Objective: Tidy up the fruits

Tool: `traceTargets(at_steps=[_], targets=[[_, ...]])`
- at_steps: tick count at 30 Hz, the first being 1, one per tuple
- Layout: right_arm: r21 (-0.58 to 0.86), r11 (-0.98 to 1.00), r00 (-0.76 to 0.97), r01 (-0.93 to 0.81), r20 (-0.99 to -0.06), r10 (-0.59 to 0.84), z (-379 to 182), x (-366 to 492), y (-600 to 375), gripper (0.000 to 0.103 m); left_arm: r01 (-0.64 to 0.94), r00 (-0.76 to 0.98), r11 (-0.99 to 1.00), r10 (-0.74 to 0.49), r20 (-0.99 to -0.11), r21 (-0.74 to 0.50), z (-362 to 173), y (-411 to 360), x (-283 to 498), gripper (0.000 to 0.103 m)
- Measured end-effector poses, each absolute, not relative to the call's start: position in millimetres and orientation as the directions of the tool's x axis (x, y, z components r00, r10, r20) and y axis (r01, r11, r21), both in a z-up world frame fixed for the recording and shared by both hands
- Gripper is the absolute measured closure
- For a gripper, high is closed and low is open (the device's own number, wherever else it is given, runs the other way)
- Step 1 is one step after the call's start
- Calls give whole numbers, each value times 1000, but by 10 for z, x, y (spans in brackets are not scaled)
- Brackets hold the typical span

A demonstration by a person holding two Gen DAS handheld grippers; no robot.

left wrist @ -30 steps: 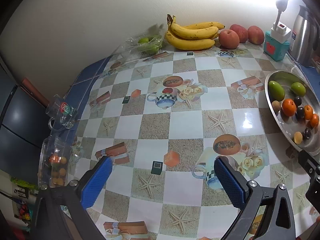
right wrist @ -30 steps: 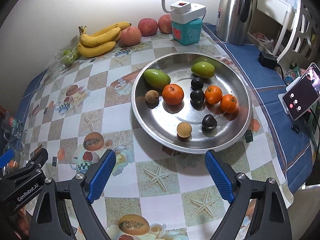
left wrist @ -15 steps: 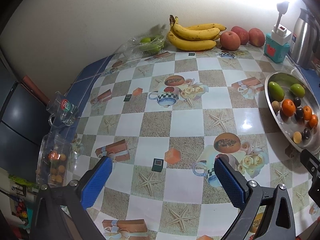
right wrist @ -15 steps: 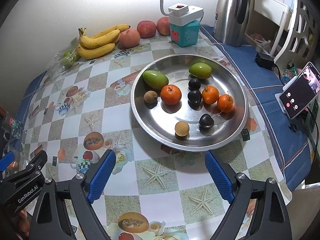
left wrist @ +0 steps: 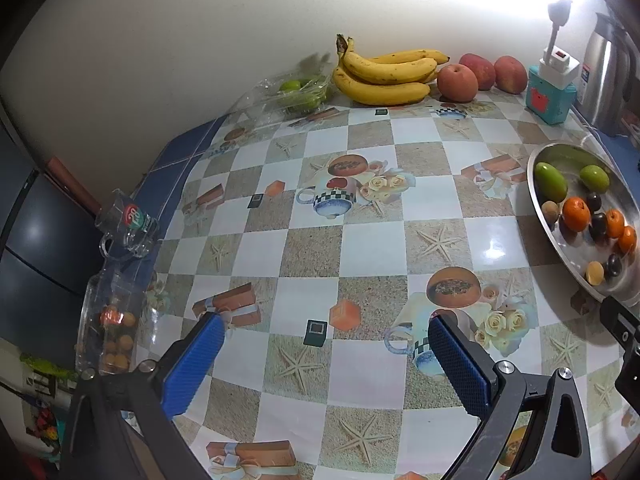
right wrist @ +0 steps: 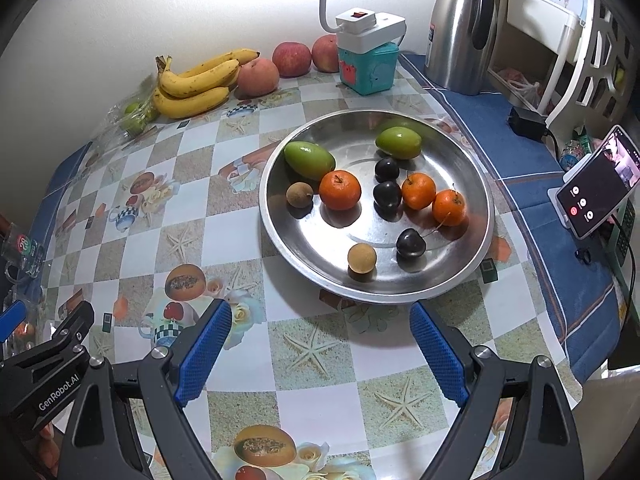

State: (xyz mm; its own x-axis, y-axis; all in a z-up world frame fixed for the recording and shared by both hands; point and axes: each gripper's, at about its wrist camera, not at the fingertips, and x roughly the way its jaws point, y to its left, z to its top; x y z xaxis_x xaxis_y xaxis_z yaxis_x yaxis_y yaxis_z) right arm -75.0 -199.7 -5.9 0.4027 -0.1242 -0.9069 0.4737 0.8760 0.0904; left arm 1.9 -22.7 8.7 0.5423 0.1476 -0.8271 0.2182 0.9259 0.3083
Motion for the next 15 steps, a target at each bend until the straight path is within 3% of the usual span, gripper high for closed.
traceTargets(at_steps=[15], targets=[[79,883,397,463,-909,-127,-60,-729,-1986,12,210,547,929,147,-824,305,96,-209,24,0]])
